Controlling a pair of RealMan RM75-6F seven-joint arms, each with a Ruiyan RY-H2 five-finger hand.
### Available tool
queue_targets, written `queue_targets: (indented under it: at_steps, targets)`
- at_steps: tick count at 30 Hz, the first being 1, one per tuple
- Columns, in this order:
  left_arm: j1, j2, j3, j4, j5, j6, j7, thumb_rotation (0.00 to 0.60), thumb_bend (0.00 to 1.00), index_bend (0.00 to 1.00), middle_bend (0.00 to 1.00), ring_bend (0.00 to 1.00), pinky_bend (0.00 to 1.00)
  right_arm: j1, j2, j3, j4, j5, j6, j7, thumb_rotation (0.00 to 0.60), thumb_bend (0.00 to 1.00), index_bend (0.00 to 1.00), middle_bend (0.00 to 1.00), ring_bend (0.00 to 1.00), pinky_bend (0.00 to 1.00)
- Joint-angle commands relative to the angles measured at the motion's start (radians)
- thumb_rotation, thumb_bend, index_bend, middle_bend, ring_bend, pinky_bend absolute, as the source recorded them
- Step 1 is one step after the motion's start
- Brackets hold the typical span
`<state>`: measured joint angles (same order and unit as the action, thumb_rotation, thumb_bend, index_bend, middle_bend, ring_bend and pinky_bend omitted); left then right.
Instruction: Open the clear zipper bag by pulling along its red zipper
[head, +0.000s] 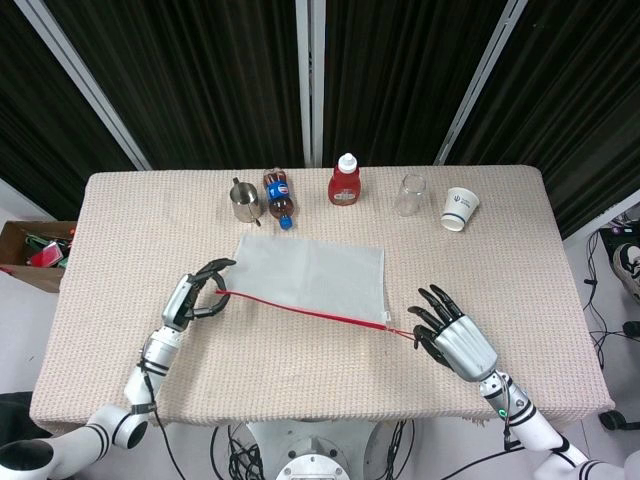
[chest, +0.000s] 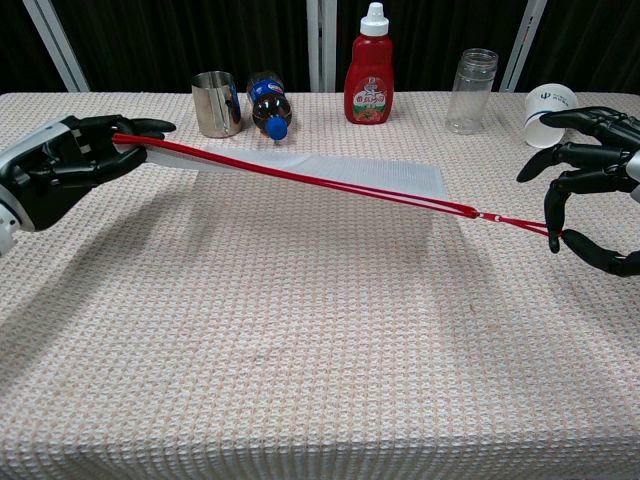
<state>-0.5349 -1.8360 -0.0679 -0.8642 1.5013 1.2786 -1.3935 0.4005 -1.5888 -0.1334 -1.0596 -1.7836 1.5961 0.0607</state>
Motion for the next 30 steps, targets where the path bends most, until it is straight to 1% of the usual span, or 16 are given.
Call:
queue_targets:
  at_steps: [1,2,4,5,7,9,10,11,13,14,16,20,24,27,30]
  targets:
    - [0.004,0.006,0.022,0.015,0.025,0.005,0.053,0.6,0.49,0.65,0.24,0.11,0.14,0.001,0.002,0.004,-0.009,-0.001,-0.015,-0.002,0.6,0.55,0.81,0.23,0.0,0.0]
    - [0.004,0.008,0.032,0.025,0.037,0.007,0.09,0.6,0.49,0.64,0.23,0.11,0.14,0.003,0.005,0.004,-0.018,0.002,-0.03,-0.007,0.6,0.51,0.77,0.21,0.0,0.0]
    - [0.004,0.018,0.063,0.046,0.068,0.007,0.213,0.6,0.49,0.58,0.22,0.11,0.14,0.009,0.016,0.005,-0.053,0.017,-0.076,-0.02,0.6,0.36,0.55,0.15,0.0,0.0]
    - [0.004,0.024,0.074,0.052,0.079,0.006,0.282,0.6,0.49,0.52,0.21,0.11,0.14,0.014,0.024,0.005,-0.074,0.026,-0.105,-0.027,0.6,0.32,0.48,0.14,0.0,0.0]
    - [0.006,0.046,0.096,0.049,0.096,-0.005,0.472,0.6,0.46,0.41,0.18,0.11,0.14,0.025,0.046,0.008,-0.134,0.056,-0.176,-0.051,0.6,0.2,0.17,0.06,0.0,0.0]
    - [0.013,0.081,0.103,0.002,0.092,-0.021,0.657,0.6,0.41,0.3,0.16,0.11,0.14,0.037,0.069,0.017,-0.19,0.084,-0.23,-0.066,0.6,0.17,0.03,0.01,0.0,0.0]
    - [0.018,0.102,0.104,-0.023,0.087,-0.027,0.741,0.6,0.39,0.28,0.15,0.11,0.14,0.041,0.079,0.024,-0.211,0.098,-0.249,-0.068,0.6,0.17,0.0,0.0,0.0,0.0]
    - [0.026,0.131,0.1,-0.068,0.073,-0.033,0.836,0.6,0.37,0.26,0.15,0.11,0.14,0.045,0.095,0.033,-0.236,0.113,-0.264,-0.066,0.6,0.16,0.0,0.0,0.0,0.0]
    - [0.044,0.179,0.091,-0.142,0.045,-0.035,0.958,0.6,0.34,0.25,0.15,0.11,0.14,0.045,0.118,0.05,-0.266,0.134,-0.272,-0.055,0.6,0.16,0.0,0.0,0.0,0.0]
    - [0.057,0.217,0.087,-0.193,0.027,-0.032,1.03,0.6,0.33,0.24,0.15,0.11,0.14,0.042,0.135,0.062,-0.279,0.145,-0.266,-0.049,0.6,0.16,0.0,0.0,0.0,0.0]
    - [0.082,0.274,0.077,-0.263,-0.001,-0.013,1.132,0.6,0.3,0.24,0.15,0.11,0.13,0.029,0.159,0.087,-0.293,0.169,-0.243,-0.044,0.6,0.16,0.0,0.01,0.0,0.0]
    - [0.158,0.39,0.041,-0.364,-0.082,0.071,1.34,0.6,0.22,0.24,0.15,0.11,0.13,-0.022,0.222,0.14,-0.32,0.24,-0.178,-0.027,0.6,0.18,0.0,0.08,0.0,0.0]
    - [0.231,0.487,0.024,-0.429,-0.155,0.122,1.42,0.6,0.19,0.24,0.15,0.11,0.13,-0.074,0.298,0.162,-0.357,0.307,-0.153,-0.007,0.6,0.19,0.01,0.09,0.0,0.0]
    - [0.289,0.545,0.028,-0.484,-0.179,0.164,1.416,0.6,0.18,0.24,0.15,0.11,0.13,-0.115,0.343,0.158,-0.38,0.328,-0.135,0.018,0.6,0.2,0.01,0.09,0.0,0.0]
    - [0.343,0.582,0.042,-0.526,-0.177,0.215,1.418,0.6,0.17,0.24,0.15,0.11,0.13,-0.151,0.375,0.145,-0.398,0.324,-0.119,0.078,0.6,0.2,0.01,0.08,0.0,0.0]
